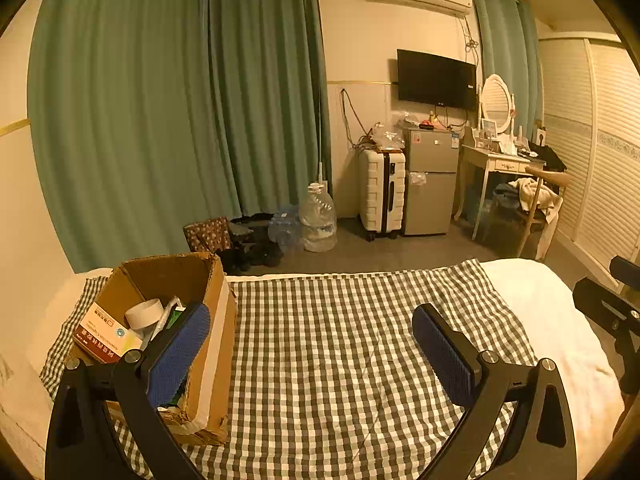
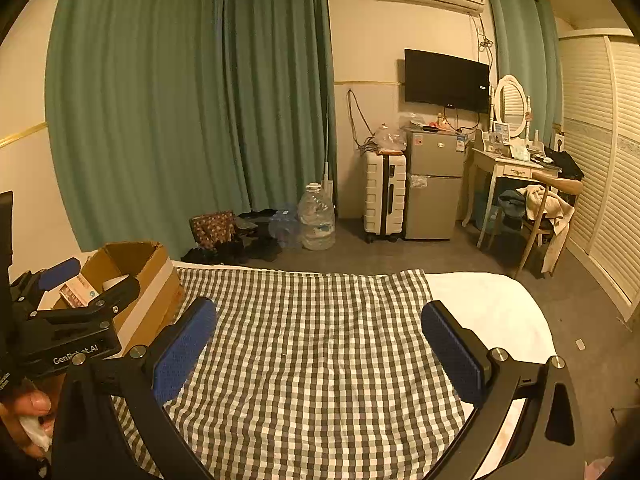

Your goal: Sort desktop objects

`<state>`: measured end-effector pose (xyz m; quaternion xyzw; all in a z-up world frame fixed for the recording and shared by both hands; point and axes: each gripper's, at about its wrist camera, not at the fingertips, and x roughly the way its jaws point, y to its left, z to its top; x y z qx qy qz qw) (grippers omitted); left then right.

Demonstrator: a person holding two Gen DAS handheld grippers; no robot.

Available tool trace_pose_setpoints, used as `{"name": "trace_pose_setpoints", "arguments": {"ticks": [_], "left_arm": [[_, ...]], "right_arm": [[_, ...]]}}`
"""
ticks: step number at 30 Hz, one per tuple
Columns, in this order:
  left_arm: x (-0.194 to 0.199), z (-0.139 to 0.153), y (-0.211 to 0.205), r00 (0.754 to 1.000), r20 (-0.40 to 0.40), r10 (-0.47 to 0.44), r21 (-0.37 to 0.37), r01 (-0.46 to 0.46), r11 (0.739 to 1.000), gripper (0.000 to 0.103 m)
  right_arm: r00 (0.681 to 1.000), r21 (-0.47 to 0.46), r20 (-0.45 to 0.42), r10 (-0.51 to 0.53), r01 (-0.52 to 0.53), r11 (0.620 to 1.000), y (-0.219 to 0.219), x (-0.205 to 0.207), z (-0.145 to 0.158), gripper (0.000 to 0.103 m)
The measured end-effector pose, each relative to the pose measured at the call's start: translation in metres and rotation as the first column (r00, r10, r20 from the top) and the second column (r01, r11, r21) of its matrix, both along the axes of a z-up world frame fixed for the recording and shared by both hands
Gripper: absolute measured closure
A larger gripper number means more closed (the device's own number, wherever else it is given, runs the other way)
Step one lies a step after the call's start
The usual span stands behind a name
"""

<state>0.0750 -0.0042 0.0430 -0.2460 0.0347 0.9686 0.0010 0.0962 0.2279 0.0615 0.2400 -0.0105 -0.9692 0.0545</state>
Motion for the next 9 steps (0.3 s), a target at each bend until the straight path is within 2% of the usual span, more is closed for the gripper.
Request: {"name": "trace_pose_setpoints", "arguments": {"ticks": [9], "left_arm": [[-0.0015,-0.0041,-0.0017,1.000,0.020,-0.004,0.013,0.003,1.000,0.000]], "right_arm": [[1.000,-0.011,0.007,-0.007,0.007,1.000,-0.0017,0.0025,-0.0038,0.000]]}}
